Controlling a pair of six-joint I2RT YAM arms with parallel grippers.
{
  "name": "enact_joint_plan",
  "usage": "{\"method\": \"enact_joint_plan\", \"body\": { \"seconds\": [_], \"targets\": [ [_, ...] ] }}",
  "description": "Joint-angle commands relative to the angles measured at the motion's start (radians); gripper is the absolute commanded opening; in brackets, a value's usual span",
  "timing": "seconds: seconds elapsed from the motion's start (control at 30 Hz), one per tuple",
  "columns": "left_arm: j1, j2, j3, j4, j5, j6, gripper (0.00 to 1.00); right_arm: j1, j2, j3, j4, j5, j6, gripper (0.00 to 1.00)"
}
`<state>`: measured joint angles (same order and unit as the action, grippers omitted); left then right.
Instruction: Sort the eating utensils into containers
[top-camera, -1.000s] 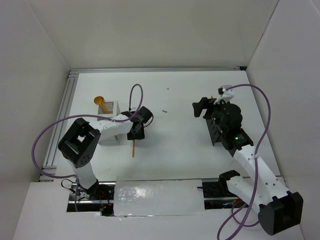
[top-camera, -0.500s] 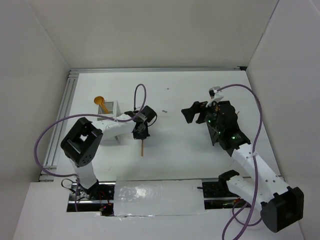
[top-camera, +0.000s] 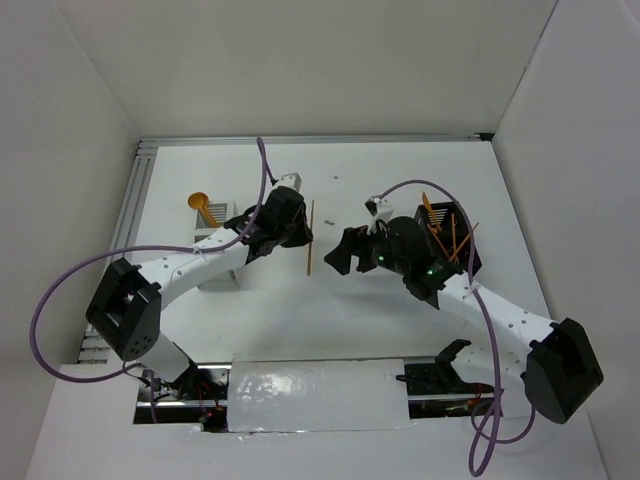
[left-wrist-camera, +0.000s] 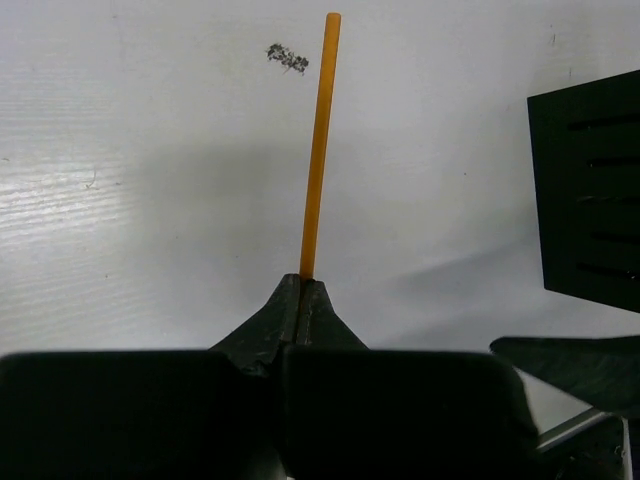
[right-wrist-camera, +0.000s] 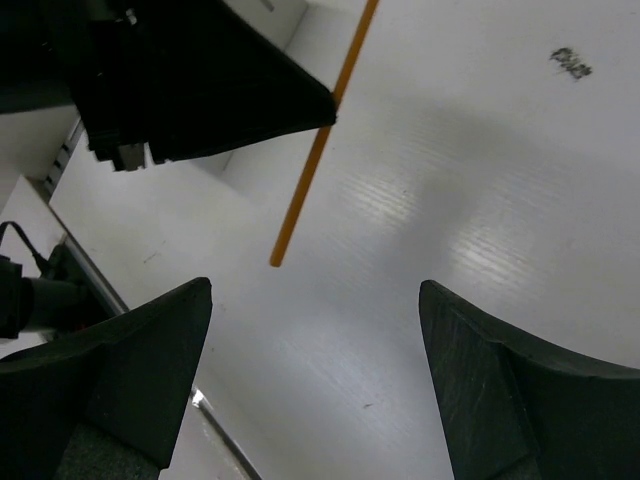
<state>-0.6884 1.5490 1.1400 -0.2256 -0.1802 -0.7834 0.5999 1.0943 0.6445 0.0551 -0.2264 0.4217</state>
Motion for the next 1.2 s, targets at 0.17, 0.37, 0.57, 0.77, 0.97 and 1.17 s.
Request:
{"method": "enact_joint_plan", "body": {
  "seconds": [0.17,0.37,0.57,0.77,0.97,1.17],
  "targets": [
    [0.000,0.010,0.026,0.074,0.080,-0.068,0.00,0.084,0.071,0.023,0.114,0.047,0.031,0.91],
    [-0.002,-0.010,0.021,0.092,0.133,-0.092,0.00,0.100,0.168,0.058,0.123,0.079,0.035,0.90],
    [-0.002,-0.055,-0.058,0.144,0.196,-0.115,0.00,0.109,0.190,0.058,0.196,0.140,0.065,0.83],
    [-0.005,-0.081,-0.111,0.180,0.241,-0.134,0.00,0.123,0.239,0.090,0.206,0.174,0.045,0.66],
    [-0.005,-0.086,-0.118,0.195,0.257,-0.140,0.00,0.139,0.305,0.122,0.187,0.156,0.038,0.60],
    [-0.005,-0.079,-0.109,0.203,0.286,-0.134,0.00,0.156,0.312,0.122,0.186,0.179,0.040,0.48]
  ]
}}
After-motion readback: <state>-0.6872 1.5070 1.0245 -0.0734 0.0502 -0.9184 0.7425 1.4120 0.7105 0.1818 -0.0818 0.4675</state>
